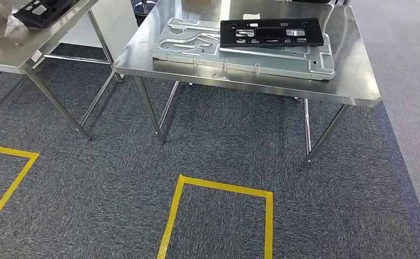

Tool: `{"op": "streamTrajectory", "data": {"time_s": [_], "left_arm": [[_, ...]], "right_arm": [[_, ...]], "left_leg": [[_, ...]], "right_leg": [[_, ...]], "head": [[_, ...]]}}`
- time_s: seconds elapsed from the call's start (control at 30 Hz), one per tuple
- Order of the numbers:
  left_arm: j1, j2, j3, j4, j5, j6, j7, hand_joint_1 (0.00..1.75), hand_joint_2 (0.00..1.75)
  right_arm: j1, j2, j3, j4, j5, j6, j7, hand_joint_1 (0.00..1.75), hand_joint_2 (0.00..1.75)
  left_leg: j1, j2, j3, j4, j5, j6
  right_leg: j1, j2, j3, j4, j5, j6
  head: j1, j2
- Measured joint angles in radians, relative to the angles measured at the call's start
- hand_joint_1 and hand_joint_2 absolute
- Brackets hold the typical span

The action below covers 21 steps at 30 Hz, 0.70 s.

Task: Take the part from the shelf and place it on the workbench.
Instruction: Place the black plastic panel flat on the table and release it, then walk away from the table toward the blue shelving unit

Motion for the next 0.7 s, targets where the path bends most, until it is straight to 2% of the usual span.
{"op": "streamTrajectory", "data": {"time_s": [0.03, 0.1, 0.13, 0.17, 0.2, 0.23, 0.3, 0.33, 0.37, 0.4, 0.43, 0.5, 0.57, 0.6, 0.63, 0.67, 0.7], "left_arm": [[0.000, 0.000, 0.002, 0.000, 0.000, 0.000, 0.000, 0.00, 0.00], [-0.001, 0.000, 0.007, 0.000, 0.000, 0.003, 0.007, 0.00, 0.00], [0.001, 0.000, 0.010, 0.000, 0.000, 0.006, 0.014, 0.00, 0.00], [0.003, 0.000, 0.013, 0.000, 0.000, 0.009, 0.021, 0.00, 0.00], [0.005, 0.001, 0.016, 0.000, 0.000, 0.012, 0.028, 0.00, 0.00], [0.006, 0.002, 0.017, 0.000, 0.000, 0.014, 0.033, 0.00, 0.00], [0.004, 0.003, 0.018, 0.000, 0.000, 0.015, 0.038, 0.00, 0.00], [0.003, 0.003, 0.019, 0.000, 0.000, 0.016, 0.041, 0.00, 0.00], [0.003, 0.003, 0.020, 0.000, 0.000, 0.016, 0.045, 0.00, 0.00], [0.004, 0.004, 0.022, 0.000, 0.000, 0.017, 0.049, 0.00, 0.00], [0.006, 0.004, 0.024, 0.000, 0.000, 0.017, 0.052, 0.00, 0.00], [0.007, 0.004, 0.026, 0.000, 0.000, 0.016, 0.056, 0.00, 0.00], [0.005, 0.004, 0.027, 0.000, 0.000, 0.016, 0.057, 0.00, 0.00], [0.004, 0.005, 0.028, 0.000, -0.001, 0.016, 0.056, 0.00, 0.00], [0.004, 0.005, 0.028, 0.000, -0.001, 0.016, 0.056, 0.00, 0.00], [0.004, 0.006, 0.029, 0.000, -0.002, 0.016, 0.056, 0.00, 0.00], [0.005, 0.006, 0.030, 0.000, -0.004, 0.016, 0.056, 0.00, 0.00]], "right_arm": [[-0.003, -0.002, -0.011, 0.017, 0.011, -0.006, 0.034, 0.00, 0.00], [-0.008, -0.004, -0.028, 0.048, 0.036, -0.017, 0.098, 0.00, 0.00], [-0.010, -0.004, -0.034, 0.062, 0.049, -0.020, 0.124, 0.00, 0.00], [-0.012, -0.005, -0.037, 0.074, 0.061, -0.022, 0.143, 0.00, 0.00], [-0.014, -0.005, -0.039, 0.084, 0.070, -0.024, 0.155, 0.00, 0.00], [-0.016, -0.005, -0.040, 0.093, 0.076, -0.024, 0.163, 0.00, 0.00], [-0.020, -0.005, -0.042, 0.106, 0.084, -0.025, 0.170, 0.00, 0.00], [-0.022, -0.005, -0.042, 0.112, 0.089, -0.024, 0.171, 0.00, 0.00], [-0.025, -0.005, -0.042, 0.116, 0.094, -0.023, 0.172, 0.00, 0.00], [-0.028, -0.006, -0.042, 0.119, 0.100, -0.020, 0.173, 0.00, 0.00], [-0.031, -0.006, -0.042, 0.121, 0.107, -0.017, 0.173, 0.00, 0.00], [-0.033, -0.008, -0.041, 0.125, 0.125, -0.008, 0.170, 0.00, 0.00], [-0.031, -0.009, -0.039, 0.131, 0.147, 0.003, 0.167, 0.00, 0.00], [-0.030, -0.009, -0.036, 0.134, 0.158, 0.008, 0.165, 0.00, 0.00], [-0.030, -0.009, -0.032, 0.137, 0.169, 0.014, 0.163, 0.00, 0.00], [-0.029, -0.009, -0.027, 0.140, 0.178, 0.019, 0.161, 0.00, 0.00], [-0.030, -0.009, -0.023, 0.142, 0.186, 0.023, 0.159, 0.00, 0.00]], "left_leg": [[0.002, 0.014, -0.025, 0.055, -0.033, -0.004], [0.005, 0.028, -0.085, 0.184, -0.091, -0.012], [0.006, 0.031, -0.099, 0.219, -0.098, -0.014], [0.007, 0.034, -0.095, 0.216, -0.085, -0.015], [0.007, 0.039, -0.072, 0.174, -0.057, -0.013], [0.006, 0.053, -0.035, 0.103, -0.020, -0.010], [-0.001, 0.091, 0.025, -0.021, 0.022, 0.002], [-0.005, 0.103, 0.037, -0.052, 0.029, 0.008], [-0.009, 0.102, 0.036, -0.060, 0.027, 0.014], [-0.008, 0.091, 0.033, -0.061, 0.031, 0.019], [-0.006, 0.083, 0.033, -0.065, 0.036, 0.025], [0.000, 0.064, 0.033, -0.074, 0.048, 0.039], [0.001, 0.045, 0.027, -0.076, 0.057, 0.050], [0.000, 0.033, 0.023, -0.076, 0.059, 0.052], [-0.002, 0.021, 0.020, -0.075, 0.061, 0.053], [-0.003, 0.008, 0.018, -0.074, 0.062, 0.054], [-0.003, -0.005, 0.018, -0.072, 0.062, 0.053]], "right_leg": [[0.001, -0.011, -0.002, -0.001, 0.002, -0.005], [0.005, -0.033, -0.008, 0.000, 0.003, -0.008], [0.006, -0.045, -0.009, 0.001, 0.003, -0.009], [0.007, -0.056, -0.010, 0.001, 0.003, -0.009], [0.008, -0.066, -0.009, 0.002, 0.003, -0.008], [0.008, -0.076, -0.007, 0.002, 0.002, -0.007], [0.013, -0.093, -0.005, 0.004, 0.000, 0.000], [0.015, -0.101, -0.004, 0.005, 0.000, 0.005], [0.016, -0.109, -0.003, 0.004, 0.000, 0.011], [0.016, -0.116, -0.001, 0.003, 0.001, 0.016], [0.014, -0.116, 0.000, 0.004, -0.001, 0.022], [0.011, -0.078, -0.014, 0.039, -0.033, 0.033], [0.008, -0.027, -0.066, 0.155, -0.104, 0.037], [0.007, -0.016, -0.099, 0.224, -0.135, 0.038], [0.007, -0.012, -0.124, 0.276, -0.151, 0.038], [0.007, -0.010, -0.133, 0.294, -0.146, 0.038], [0.007, -0.007, -0.123, 0.271, -0.121, 0.036]], "head": [[-0.003, 0.000], [-0.005, 0.000], [-0.005, 0.000], [-0.005, 0.000], [-0.005, 0.000], [-0.006, 0.000], [-0.005, 0.000], [-0.005, 0.000], [-0.004, 0.000], [-0.003, 0.000], [-0.003, 0.000], [0.001, 0.000], [0.006, 0.000], [0.007, 0.000], [0.006, 0.000], [0.006, 0.000], [0.006, 0.000]]}}
